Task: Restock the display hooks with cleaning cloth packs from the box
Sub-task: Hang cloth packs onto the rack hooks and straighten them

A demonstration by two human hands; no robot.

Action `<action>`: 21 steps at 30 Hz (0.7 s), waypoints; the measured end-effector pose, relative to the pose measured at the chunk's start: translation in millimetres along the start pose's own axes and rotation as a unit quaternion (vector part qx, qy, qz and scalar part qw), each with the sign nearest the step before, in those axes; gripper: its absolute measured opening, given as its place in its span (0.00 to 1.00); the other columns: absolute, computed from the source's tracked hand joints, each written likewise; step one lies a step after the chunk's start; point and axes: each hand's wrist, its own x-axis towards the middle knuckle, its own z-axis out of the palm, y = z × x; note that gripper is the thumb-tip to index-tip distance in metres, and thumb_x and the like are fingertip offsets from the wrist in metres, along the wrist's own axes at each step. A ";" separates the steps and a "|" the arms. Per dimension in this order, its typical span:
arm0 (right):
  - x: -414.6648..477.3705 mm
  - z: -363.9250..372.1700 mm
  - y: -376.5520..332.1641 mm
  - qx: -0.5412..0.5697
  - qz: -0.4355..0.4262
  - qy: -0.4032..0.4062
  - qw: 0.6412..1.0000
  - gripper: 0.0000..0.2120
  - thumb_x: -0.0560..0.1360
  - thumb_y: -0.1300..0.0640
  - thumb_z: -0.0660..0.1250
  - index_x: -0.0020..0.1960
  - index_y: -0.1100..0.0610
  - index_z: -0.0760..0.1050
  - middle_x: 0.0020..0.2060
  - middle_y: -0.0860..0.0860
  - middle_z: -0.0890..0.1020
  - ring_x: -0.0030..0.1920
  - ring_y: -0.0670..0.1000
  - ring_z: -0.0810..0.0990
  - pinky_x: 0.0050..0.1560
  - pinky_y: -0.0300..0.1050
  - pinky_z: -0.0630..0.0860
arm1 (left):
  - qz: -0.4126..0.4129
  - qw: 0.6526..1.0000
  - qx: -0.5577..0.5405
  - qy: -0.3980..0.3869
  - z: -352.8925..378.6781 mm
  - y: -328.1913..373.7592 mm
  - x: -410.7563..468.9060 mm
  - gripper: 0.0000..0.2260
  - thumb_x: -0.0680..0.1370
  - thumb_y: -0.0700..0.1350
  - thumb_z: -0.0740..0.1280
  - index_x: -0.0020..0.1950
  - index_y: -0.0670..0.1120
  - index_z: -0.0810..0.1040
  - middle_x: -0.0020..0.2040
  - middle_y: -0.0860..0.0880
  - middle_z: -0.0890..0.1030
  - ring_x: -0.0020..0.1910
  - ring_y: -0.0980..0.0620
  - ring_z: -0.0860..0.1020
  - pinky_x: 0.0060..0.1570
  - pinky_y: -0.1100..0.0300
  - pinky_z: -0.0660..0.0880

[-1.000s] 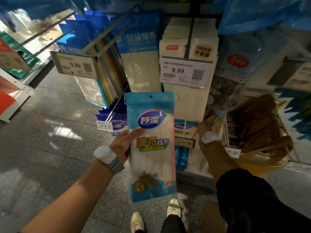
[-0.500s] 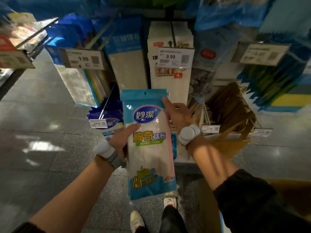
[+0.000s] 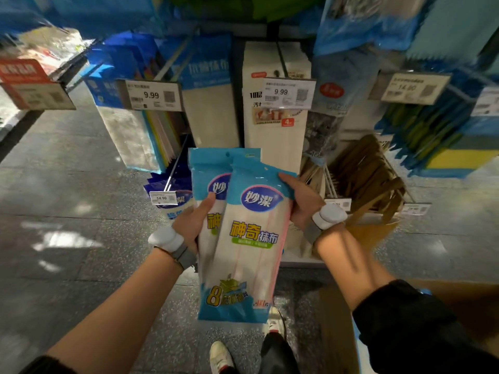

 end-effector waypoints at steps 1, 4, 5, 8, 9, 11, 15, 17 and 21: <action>-3.2 -4.6 1.7 0.020 0.007 -0.010 1.000 0.22 0.76 0.53 0.71 0.69 0.56 0.76 0.61 0.57 0.83 0.61 0.60 0.82 0.57 0.58 0.82 | 0.010 1.000 0.012 0.011 -2.3 1.2 1.7 0.25 0.68 0.69 0.75 0.55 0.52 0.87 0.53 0.41 0.87 0.54 0.37 0.86 0.61 0.36 0.78; -8.0 -29.7 7.9 0.044 0.025 -0.021 0.999 0.17 0.81 0.56 0.64 0.69 0.58 0.75 0.63 0.58 0.82 0.60 0.59 0.83 0.54 0.53 0.83 | 0.034 0.997 0.034 0.058 -3.6 5.5 11.5 0.28 0.67 0.69 0.76 0.54 0.48 0.87 0.50 0.42 0.88 0.49 0.40 0.87 0.56 0.40 0.82; -7.0 -39.0 11.5 0.038 0.026 -0.016 0.999 0.18 0.81 0.56 0.63 0.69 0.58 0.74 0.63 0.59 0.82 0.61 0.60 0.82 0.56 0.54 0.83 | 0.044 0.996 0.036 0.062 -3.7 7.0 15.6 0.26 0.69 0.67 0.75 0.55 0.47 0.87 0.49 0.42 0.88 0.48 0.41 0.87 0.55 0.41 0.82; -4.5 -62.5 22.4 -0.016 0.033 0.016 0.999 0.17 0.80 0.57 0.65 0.68 0.60 0.75 0.60 0.61 0.83 0.61 0.63 0.82 0.61 0.59 0.79 | 0.053 0.994 0.052 0.083 -5.3 9.4 28.9 0.27 0.66 0.71 0.76 0.53 0.51 0.87 0.50 0.43 0.88 0.50 0.40 0.87 0.57 0.40 0.81; -2.6 -70.8 25.6 -0.043 0.040 0.031 0.998 0.15 0.80 0.58 0.65 0.65 0.60 0.76 0.58 0.61 0.84 0.59 0.63 0.82 0.62 0.60 0.79 | 0.052 0.994 0.050 0.085 -5.1 9.4 33.0 0.29 0.64 0.72 0.77 0.53 0.52 0.87 0.51 0.43 0.88 0.51 0.39 0.86 0.58 0.39 0.80; 3.5 -85.0 36.0 -0.101 0.071 0.062 0.990 0.11 0.80 0.57 0.66 0.60 0.60 0.78 0.54 0.61 0.85 0.55 0.62 0.84 0.61 0.60 0.79 | 0.048 0.995 0.041 0.078 -4.1 7.2 40.9 0.30 0.63 0.72 0.78 0.54 0.51 0.87 0.52 0.42 0.88 0.53 0.39 0.86 0.59 0.37 0.79; 39.1 -122.4 61.5 -0.235 0.124 0.098 0.959 0.14 0.77 0.52 0.69 0.57 0.61 0.79 0.54 0.62 0.85 0.55 0.62 0.84 0.63 0.63 0.78 | 0.053 0.993 0.021 0.106 8.7 6.4 48.4 0.28 0.59 0.71 0.80 0.50 0.54 0.88 0.50 0.44 0.88 0.52 0.39 0.86 0.59 0.37 0.79; 45.8 -129.0 67.0 -0.262 0.117 0.105 0.952 0.07 0.79 0.56 0.67 0.53 0.58 0.80 0.59 0.64 0.82 0.58 0.63 0.81 0.66 0.61 0.75 | 0.055 0.992 0.010 0.112 15.5 6.2 46.3 0.26 0.56 0.72 0.80 0.45 0.57 0.89 0.48 0.45 0.89 0.50 0.40 0.87 0.59 0.39 0.80; 57.6 -126.3 58.0 -0.353 0.092 0.110 0.924 0.14 0.82 0.54 0.61 0.39 0.44 0.69 0.67 0.62 0.77 0.69 0.63 0.74 0.71 0.57 0.71 | 0.043 0.993 0.006 0.112 23.3 5.8 50.0 0.30 0.54 0.73 0.80 0.46 0.54 0.89 0.48 0.45 0.89 0.50 0.40 0.87 0.59 0.39 0.80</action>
